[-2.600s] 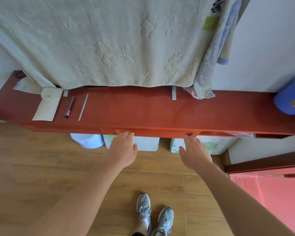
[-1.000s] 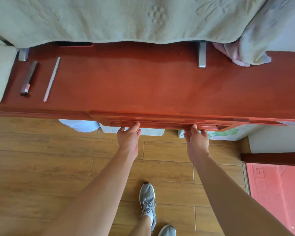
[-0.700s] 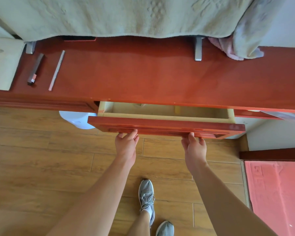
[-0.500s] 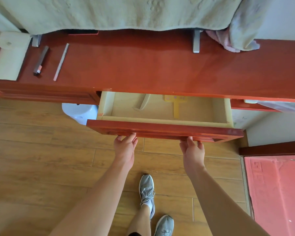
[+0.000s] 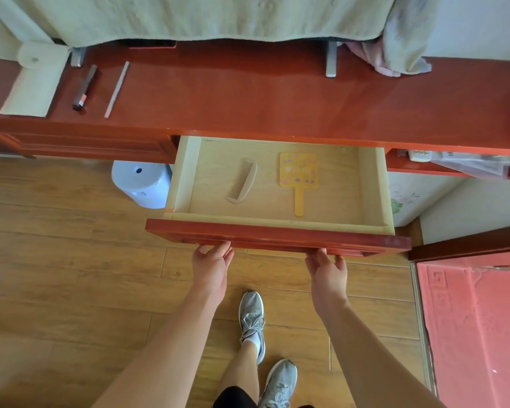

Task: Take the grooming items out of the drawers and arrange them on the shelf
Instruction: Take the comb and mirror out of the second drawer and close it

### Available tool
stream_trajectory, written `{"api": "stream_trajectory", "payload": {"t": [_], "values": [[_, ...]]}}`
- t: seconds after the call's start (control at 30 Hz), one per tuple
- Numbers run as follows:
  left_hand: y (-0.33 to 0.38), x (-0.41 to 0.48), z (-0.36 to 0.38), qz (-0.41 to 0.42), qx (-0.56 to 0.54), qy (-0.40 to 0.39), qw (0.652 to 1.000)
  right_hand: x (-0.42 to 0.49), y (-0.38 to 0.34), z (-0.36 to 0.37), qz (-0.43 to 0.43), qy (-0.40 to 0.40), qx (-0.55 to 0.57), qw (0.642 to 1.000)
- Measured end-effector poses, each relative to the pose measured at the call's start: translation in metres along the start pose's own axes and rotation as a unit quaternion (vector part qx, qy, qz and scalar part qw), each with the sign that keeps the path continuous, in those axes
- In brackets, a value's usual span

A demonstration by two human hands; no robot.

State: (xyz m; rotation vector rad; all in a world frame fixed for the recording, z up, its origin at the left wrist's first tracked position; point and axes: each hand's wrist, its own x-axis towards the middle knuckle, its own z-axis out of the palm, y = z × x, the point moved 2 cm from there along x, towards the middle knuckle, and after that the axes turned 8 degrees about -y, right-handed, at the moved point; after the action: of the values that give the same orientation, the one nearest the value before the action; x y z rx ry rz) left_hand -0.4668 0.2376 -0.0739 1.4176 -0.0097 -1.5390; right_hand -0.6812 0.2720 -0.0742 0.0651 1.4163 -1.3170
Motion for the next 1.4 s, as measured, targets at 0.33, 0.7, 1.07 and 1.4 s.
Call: {"api": "stream_trajectory", "payload": {"t": [0.33, 0.7, 1.07, 1.4], "values": [[0.016, -0.019, 0.001, 0.000, 0.126, 0.015, 0.992, -0.015, -0.009, -0.013, 0.020, 0.010, -0.163, 0.986], [0.085, -0.108, 0.010, 0.162, 0.502, 0.020, 0.849, -0.099, -0.097, -0.012, -0.114, 0.042, -0.431, 0.894], [0.135, -0.073, 0.094, 0.292, 0.736, -0.103, 0.602, -0.071, -0.144, 0.068, -0.190, -0.019, -0.615, 0.765], [0.125, 0.015, 0.137, 0.247, 0.818, -0.138, 0.501, 0.002, -0.130, 0.122, -0.132, -0.039, -0.704, 0.697]]}}
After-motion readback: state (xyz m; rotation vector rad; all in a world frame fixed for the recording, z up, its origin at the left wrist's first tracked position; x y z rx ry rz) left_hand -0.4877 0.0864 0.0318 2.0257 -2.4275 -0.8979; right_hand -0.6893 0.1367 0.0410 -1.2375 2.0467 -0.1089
